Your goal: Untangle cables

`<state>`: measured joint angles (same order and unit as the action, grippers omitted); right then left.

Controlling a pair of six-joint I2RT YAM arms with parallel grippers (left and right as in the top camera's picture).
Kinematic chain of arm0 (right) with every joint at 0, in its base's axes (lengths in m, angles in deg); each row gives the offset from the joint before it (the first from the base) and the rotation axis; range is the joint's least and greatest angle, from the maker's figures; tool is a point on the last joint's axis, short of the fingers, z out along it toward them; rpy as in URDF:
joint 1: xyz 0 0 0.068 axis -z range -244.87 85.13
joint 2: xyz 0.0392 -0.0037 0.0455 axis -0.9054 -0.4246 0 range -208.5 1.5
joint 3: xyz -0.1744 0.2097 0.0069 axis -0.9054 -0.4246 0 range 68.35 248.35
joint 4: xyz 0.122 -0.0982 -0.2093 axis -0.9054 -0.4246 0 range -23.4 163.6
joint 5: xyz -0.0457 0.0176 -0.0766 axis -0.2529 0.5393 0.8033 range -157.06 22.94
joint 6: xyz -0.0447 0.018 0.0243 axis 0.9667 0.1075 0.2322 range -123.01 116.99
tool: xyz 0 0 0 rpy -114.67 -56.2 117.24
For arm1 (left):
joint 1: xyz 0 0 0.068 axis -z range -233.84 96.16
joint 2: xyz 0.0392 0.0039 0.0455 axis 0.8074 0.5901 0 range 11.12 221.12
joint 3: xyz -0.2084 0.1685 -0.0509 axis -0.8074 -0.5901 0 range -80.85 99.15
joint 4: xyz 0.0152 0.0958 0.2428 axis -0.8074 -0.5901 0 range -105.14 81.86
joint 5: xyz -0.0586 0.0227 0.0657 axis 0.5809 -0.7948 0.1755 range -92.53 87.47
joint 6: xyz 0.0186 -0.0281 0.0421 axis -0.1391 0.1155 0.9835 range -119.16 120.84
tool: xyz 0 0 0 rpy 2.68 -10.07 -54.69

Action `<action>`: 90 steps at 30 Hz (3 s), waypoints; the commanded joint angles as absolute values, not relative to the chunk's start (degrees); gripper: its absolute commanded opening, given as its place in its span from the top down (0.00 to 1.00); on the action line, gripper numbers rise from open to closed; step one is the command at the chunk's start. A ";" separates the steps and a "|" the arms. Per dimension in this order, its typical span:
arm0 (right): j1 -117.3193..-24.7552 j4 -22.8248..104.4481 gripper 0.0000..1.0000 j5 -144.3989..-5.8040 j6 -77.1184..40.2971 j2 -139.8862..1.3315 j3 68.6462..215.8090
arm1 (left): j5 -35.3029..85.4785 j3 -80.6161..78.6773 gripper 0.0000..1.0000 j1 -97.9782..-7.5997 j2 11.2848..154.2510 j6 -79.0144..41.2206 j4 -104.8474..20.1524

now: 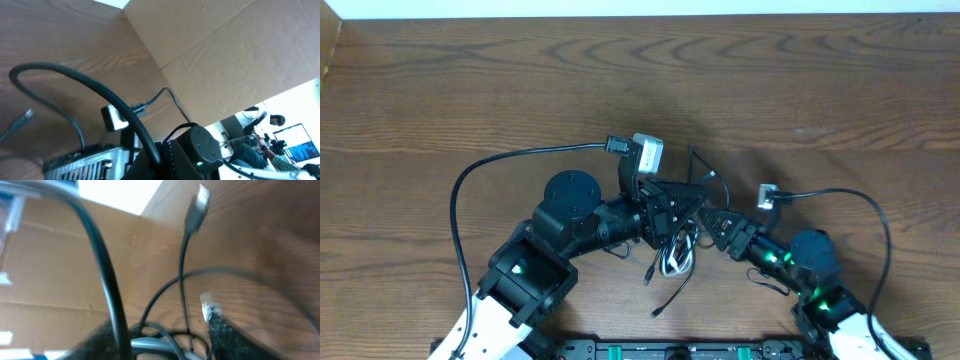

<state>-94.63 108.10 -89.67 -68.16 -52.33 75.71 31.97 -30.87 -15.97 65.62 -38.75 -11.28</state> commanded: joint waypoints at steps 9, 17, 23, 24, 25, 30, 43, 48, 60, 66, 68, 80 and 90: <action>-94.17 116.71 0.99 -98.00 -67.63 -56.81 76.38 | 24.02 -29.82 0.92 -16.17 65.47 -22.91 -19.32; -85.06 116.71 0.99 -109.97 -67.26 -54.23 76.54 | -8.51 -29.89 0.92 -16.17 66.19 -23.02 -30.01; -78.94 125.56 0.98 -123.50 -70.50 -53.51 78.55 | -17.71 -29.89 0.92 -16.17 70.76 -28.31 -30.21; -78.17 128.05 0.98 -125.19 -71.39 -53.51 79.01 | -19.65 -29.89 0.92 -16.17 71.92 -29.36 -30.25; -77.23 130.90 0.98 -126.78 -72.77 -53.51 79.60 | -21.93 -29.89 0.92 -16.23 73.29 -31.21 -30.38; -72.10 141.06 0.98 -133.21 -76.29 -53.51 83.25 | -26.19 -29.89 0.92 -17.00 79.19 -39.10 -30.38; -48.93 139.46 0.99 -139.37 -75.81 -53.53 91.22 | -26.14 -29.89 0.92 -28.43 86.98 -43.43 -36.22; -41.24 136.47 0.99 -140.66 -74.58 -53.59 91.38 | -25.58 -29.89 0.92 -33.15 86.98 -43.43 -38.56; -42.28 116.12 0.76 -143.77 -62.43 -53.62 90.70 | -8.31 -29.89 0.92 -34.64 86.98 -43.43 -37.83; -47.77 99.68 0.60 -139.35 -50.63 -53.64 89.85 | 6.64 -29.89 0.92 -34.64 86.98 -36.46 -36.26; -50.17 93.34 0.55 -135.79 -46.69 -53.62 89.85 | 15.49 -29.89 0.92 -34.64 86.98 -28.74 -34.45; -61.63 76.58 0.32 -120.12 -37.60 -53.64 89.85 | 29.46 -29.86 0.92 -33.13 86.52 -10.80 -33.27; -69.32 70.79 0.13 -113.47 -35.48 -53.64 89.85 | 45.41 -29.89 0.02 -33.13 82.39 3.93 -34.69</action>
<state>-67.35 70.90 -115.85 -37.03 -53.94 89.61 41.28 -30.69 -33.11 83.48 -3.28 -33.31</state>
